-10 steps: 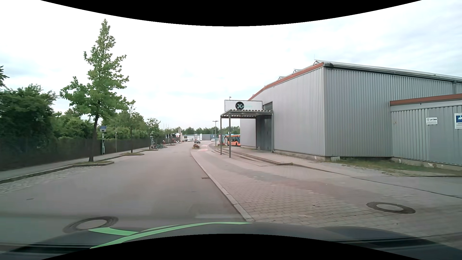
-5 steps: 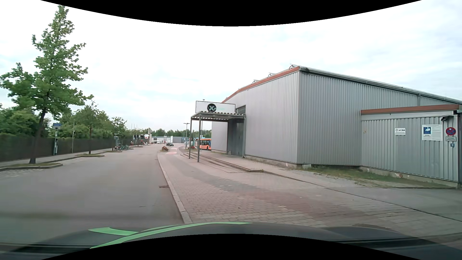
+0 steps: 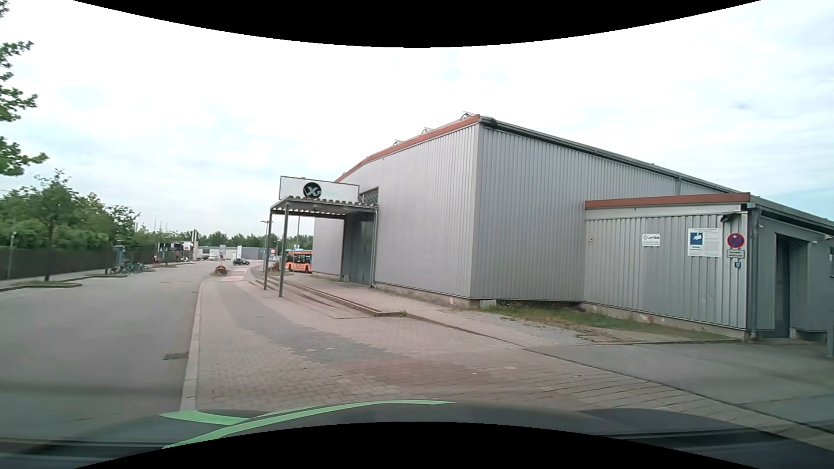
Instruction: Follow the waypoints while adhering to traffic rules and regulations
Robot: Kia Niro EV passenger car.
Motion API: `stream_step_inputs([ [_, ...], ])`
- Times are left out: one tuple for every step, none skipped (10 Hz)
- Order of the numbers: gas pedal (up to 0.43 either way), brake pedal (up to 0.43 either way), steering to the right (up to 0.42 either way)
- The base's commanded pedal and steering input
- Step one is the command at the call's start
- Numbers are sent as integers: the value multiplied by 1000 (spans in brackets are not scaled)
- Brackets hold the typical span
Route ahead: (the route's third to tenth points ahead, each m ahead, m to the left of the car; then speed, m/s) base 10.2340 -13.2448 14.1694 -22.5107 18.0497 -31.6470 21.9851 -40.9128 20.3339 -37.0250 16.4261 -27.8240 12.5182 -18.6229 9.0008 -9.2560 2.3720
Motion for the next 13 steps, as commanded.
stream_step_inputs([
  [47, 0, 629],
  [59, 0, 643],
  [59, 0, 650],
  [59, 0, 651],
  [59, 0, 652],
  [59, 0, 653],
  [67, 0, 653],
  [67, 0, 653],
  [67, 0, 653],
  [67, 0, 652],
  [67, 0, 653],
  [67, 0, 651],
  [67, 0, 651],
])
